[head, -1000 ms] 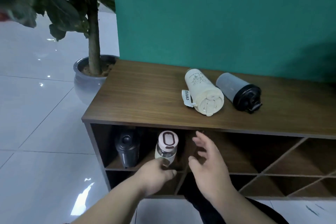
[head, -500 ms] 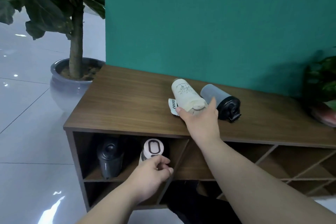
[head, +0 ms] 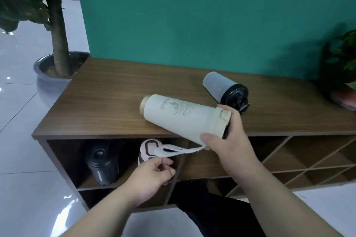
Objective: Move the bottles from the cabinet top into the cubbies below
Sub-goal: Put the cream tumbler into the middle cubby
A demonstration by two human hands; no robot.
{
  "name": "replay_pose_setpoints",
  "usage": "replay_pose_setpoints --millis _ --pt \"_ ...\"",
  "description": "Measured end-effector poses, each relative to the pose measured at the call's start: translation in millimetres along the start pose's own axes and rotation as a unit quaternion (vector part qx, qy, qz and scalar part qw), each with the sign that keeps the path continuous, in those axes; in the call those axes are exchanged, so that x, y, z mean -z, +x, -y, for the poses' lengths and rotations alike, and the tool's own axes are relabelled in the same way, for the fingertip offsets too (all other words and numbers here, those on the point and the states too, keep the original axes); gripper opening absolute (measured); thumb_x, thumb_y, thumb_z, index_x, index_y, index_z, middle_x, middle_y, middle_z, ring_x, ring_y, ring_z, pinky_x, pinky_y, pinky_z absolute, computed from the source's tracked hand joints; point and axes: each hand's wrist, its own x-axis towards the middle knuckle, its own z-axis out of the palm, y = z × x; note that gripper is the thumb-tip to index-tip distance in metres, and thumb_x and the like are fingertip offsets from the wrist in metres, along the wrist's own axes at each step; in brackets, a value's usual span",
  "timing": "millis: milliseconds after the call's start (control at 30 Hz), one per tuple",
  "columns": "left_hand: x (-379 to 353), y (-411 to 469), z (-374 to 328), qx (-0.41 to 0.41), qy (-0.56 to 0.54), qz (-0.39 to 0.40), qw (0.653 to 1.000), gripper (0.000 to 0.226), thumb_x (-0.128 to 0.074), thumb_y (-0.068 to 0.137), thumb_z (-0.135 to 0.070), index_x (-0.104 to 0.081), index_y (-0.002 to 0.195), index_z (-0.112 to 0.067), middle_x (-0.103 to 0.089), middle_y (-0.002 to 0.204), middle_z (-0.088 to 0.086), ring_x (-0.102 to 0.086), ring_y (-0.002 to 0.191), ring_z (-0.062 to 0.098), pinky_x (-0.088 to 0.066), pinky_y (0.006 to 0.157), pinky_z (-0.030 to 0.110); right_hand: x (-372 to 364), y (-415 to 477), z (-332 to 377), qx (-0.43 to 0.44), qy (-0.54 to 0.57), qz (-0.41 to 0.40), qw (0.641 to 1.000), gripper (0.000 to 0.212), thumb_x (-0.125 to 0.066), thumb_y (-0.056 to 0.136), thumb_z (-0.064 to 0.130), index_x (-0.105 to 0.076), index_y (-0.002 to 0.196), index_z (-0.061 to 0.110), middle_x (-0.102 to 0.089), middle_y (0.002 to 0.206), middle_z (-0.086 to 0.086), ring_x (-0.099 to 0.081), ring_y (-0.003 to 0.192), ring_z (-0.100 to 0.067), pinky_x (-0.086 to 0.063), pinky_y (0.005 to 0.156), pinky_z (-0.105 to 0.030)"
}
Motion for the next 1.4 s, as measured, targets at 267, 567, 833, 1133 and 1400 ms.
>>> replay_pose_setpoints --millis 267,567,833,1133,1400 --pt "-27 -17 5 0.013 0.072 0.032 0.997 0.038 -0.077 0.083 0.001 -0.068 0.113 -0.021 -0.077 0.102 -0.003 -0.069 0.078 0.000 -0.056 0.067 0.021 102 -36 -23 -0.005 -0.035 0.107 0.994 0.075 -0.079 0.055 0.037 -0.055 0.124 0.054 -0.070 0.106 0.013 -0.071 0.093 -0.016 -0.059 0.070 -0.036" --pt "-118 4 20 -0.012 0.175 0.037 0.984 0.084 -0.077 0.086 -0.029 -0.028 0.153 -0.038 -0.042 0.144 -0.015 -0.052 0.118 0.000 -0.042 0.102 0.018 70 11 -91 -0.055 -0.339 0.092 0.935 0.102 -0.072 0.064 0.058 -0.029 0.152 0.032 -0.046 0.143 0.010 -0.049 0.128 -0.015 -0.044 0.100 -0.031" --pt "-163 68 35 0.058 0.112 -0.101 0.987 0.088 -0.080 0.078 -0.028 -0.033 0.152 -0.033 -0.040 0.143 -0.004 -0.054 0.125 0.016 -0.045 0.111 0.038 40 67 -126 -0.033 -0.369 0.109 0.922 0.070 -0.067 0.058 0.060 -0.059 0.119 0.028 -0.057 0.116 0.004 -0.055 0.111 -0.019 -0.048 0.089 -0.031" --pt "-166 102 48 0.103 0.131 -0.151 0.975 0.073 -0.077 0.080 -0.027 -0.043 0.144 -0.036 -0.055 0.129 -0.001 -0.059 0.116 0.020 -0.050 0.097 0.037 26 98 -145 -0.053 -0.383 0.136 0.912 0.038 -0.068 0.060 0.057 -0.050 0.067 0.025 -0.055 0.076 0.012 -0.057 0.081 -0.016 -0.041 0.060 -0.026" --pt "-174 122 67 0.120 0.182 -0.153 0.964 0.077 -0.053 0.068 -0.060 -0.049 0.138 -0.029 -0.062 0.131 -0.002 -0.063 0.119 0.020 -0.050 0.095 0.033 21 95 -157 -0.010 -0.349 0.096 0.932 0.072 -0.072 0.049 0.076 -0.064 0.104 0.030 -0.066 0.107 0.012 -0.061 0.110 -0.017 -0.052 0.091 -0.033"
